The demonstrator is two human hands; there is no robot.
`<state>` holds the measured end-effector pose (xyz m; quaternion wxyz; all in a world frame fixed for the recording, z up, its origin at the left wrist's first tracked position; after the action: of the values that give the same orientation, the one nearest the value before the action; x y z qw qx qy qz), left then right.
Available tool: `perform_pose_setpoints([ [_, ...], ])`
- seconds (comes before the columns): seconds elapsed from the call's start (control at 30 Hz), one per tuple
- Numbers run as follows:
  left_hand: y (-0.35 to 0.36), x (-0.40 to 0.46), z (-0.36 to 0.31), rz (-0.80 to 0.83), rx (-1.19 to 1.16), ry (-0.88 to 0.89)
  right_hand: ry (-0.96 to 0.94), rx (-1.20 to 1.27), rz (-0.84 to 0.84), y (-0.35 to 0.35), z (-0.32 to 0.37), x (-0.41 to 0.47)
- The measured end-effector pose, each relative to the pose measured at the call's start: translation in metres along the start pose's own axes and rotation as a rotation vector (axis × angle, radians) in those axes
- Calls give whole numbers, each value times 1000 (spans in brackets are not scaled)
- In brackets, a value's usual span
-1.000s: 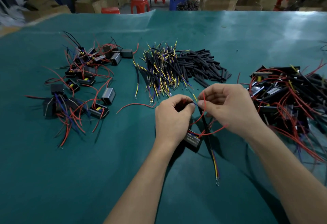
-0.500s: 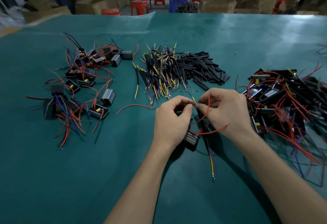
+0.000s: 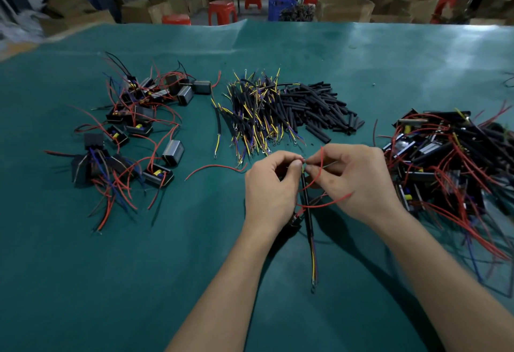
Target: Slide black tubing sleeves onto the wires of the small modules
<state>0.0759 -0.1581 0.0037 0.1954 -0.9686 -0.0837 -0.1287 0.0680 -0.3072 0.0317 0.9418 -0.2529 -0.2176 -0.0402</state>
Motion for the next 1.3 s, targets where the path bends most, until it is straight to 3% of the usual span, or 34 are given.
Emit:
perform_pose_setpoints([
  [0.27,0,1,-2,-20,31,-5,-213,-41,-18,3,6,0],
  [0.6,1,-1,0,123,-16,-14,-253,-151,-14,-2,12,0],
  [0.9,4,0,-1,133,0,-18,-244,-240,-50,-1,14,-1],
  [1.07,4,0,-1,86,32,-23,-80,-171,-107,1,14,-2],
  [1.3,2,-4,-8,47,64,14,412,326,-129,2,5,3],
])
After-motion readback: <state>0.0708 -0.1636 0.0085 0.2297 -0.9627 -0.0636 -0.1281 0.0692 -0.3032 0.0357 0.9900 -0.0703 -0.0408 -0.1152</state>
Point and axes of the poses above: each hand's wrist, its own x-axis towards the middle knuckle, its own y-axis out of the palm, z = x × y, the point moved 2 cm from there along x, towards the middle knuckle, and after that the axes turned 10 degrees about x, right-handed, at the moved point
